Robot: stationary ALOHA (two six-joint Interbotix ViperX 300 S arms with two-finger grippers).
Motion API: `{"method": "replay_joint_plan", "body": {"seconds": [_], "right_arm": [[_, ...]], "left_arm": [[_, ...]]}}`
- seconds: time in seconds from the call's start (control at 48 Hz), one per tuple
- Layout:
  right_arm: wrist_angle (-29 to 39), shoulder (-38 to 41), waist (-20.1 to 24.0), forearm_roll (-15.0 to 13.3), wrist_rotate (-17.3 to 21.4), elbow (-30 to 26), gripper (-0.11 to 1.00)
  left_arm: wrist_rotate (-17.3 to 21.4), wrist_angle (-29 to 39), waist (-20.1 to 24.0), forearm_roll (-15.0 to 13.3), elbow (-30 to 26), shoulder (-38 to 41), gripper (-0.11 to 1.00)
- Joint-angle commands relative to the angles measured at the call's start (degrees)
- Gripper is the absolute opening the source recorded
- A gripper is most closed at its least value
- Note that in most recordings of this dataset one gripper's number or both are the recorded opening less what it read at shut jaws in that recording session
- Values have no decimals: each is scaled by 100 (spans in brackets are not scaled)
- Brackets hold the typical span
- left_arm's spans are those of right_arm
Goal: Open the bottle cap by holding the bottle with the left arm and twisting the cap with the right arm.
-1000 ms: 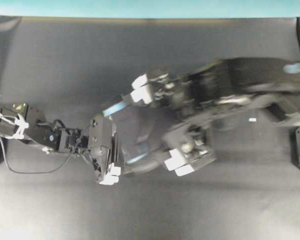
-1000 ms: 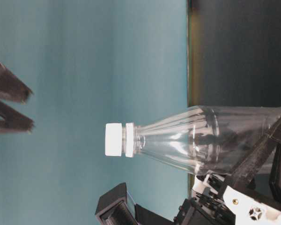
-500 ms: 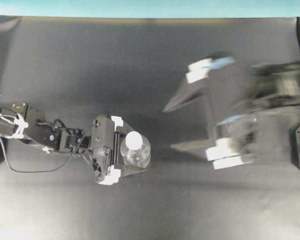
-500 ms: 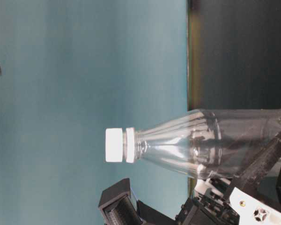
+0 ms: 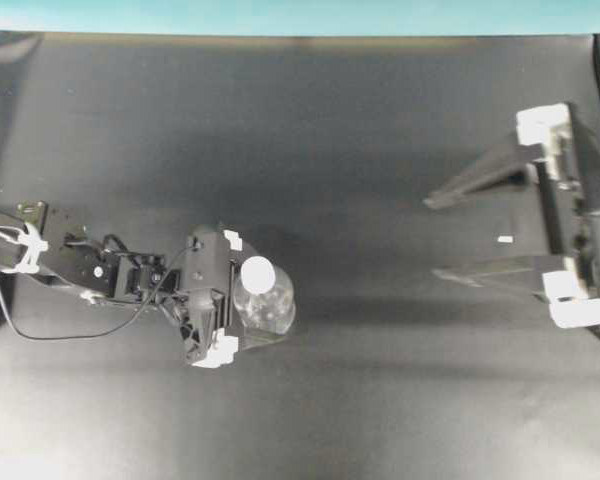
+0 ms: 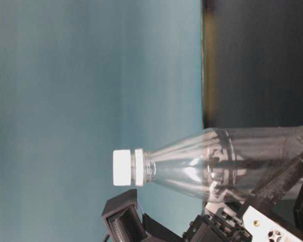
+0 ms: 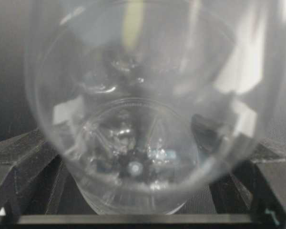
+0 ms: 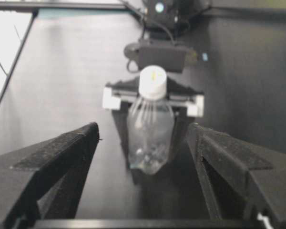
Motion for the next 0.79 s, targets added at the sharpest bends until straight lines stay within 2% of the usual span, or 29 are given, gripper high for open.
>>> {"method": "replay_joint_plan", "body": {"seconds": [0.0,0.229,0.437,0.583,0.771], "right_arm": [[-79,-237,62,0,97,141,73],[-202,-870,18,-9,97,976,72],[-835,-1433,18,-18,97,1688,72],[-1134,-1679,18,-18,97,2030,72],[-1143,-1837,-35,-18,105,2259,72]], "left_arm": [[0,9,35,9,-53,-114,96],[-9,18,88,9,-123,-114,96],[44,26,132,9,-132,-105,96],[44,62,132,9,-141,-114,96],[9,97,132,9,-114,-114,96]]}}
